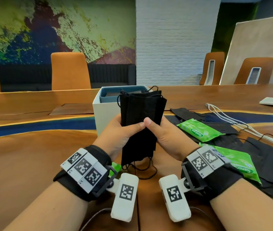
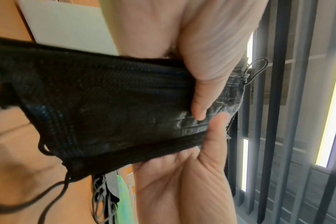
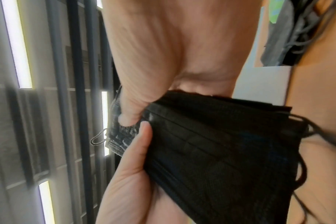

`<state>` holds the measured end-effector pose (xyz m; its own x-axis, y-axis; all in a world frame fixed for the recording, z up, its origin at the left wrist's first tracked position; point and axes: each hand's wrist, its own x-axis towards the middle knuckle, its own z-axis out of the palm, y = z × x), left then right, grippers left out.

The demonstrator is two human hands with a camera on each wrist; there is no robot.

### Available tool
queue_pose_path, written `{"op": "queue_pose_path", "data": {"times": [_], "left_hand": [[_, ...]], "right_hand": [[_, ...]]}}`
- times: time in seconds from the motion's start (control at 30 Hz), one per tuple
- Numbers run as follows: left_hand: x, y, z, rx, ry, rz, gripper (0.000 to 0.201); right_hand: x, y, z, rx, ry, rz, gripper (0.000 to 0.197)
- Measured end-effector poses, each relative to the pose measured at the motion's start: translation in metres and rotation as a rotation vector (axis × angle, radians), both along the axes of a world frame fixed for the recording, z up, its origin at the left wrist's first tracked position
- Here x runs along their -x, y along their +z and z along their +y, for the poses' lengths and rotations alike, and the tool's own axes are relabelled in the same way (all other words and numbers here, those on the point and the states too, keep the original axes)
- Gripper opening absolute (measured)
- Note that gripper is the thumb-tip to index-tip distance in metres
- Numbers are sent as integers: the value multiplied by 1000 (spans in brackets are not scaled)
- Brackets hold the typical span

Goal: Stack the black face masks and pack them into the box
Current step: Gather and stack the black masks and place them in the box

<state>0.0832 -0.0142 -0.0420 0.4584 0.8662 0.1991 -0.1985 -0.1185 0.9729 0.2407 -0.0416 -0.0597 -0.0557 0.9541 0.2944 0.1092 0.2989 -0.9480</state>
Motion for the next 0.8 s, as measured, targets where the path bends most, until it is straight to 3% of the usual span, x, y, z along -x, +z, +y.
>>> {"op": "queue_pose_path", "data": {"times": [0.13,0.3,0.4,0.53,0.67,0.8], "left_hand": [[-5,2,-3,-30,-36,-36,37],[-3,-1,-1,-74,-30,76,43],[-1,-1,-2,-92,-37,112,45],[-1,-4,-1,-87,-42,158,47],[0,-6,-2,-90,-73,171,56],[0,-4,-3,-77,-67,148,41]], "right_hand": [[-12,6,2,-27,4,62,59],[-12,6,6,-3,-29,-6,93],[-9,14,0,-173,-155,-69,83],[-11,26,-17,-368,-141,-226,83],[-11,25,-14,-367,-159,-295,77],[-10,22,-10,-302,-179,-220,70]]}}
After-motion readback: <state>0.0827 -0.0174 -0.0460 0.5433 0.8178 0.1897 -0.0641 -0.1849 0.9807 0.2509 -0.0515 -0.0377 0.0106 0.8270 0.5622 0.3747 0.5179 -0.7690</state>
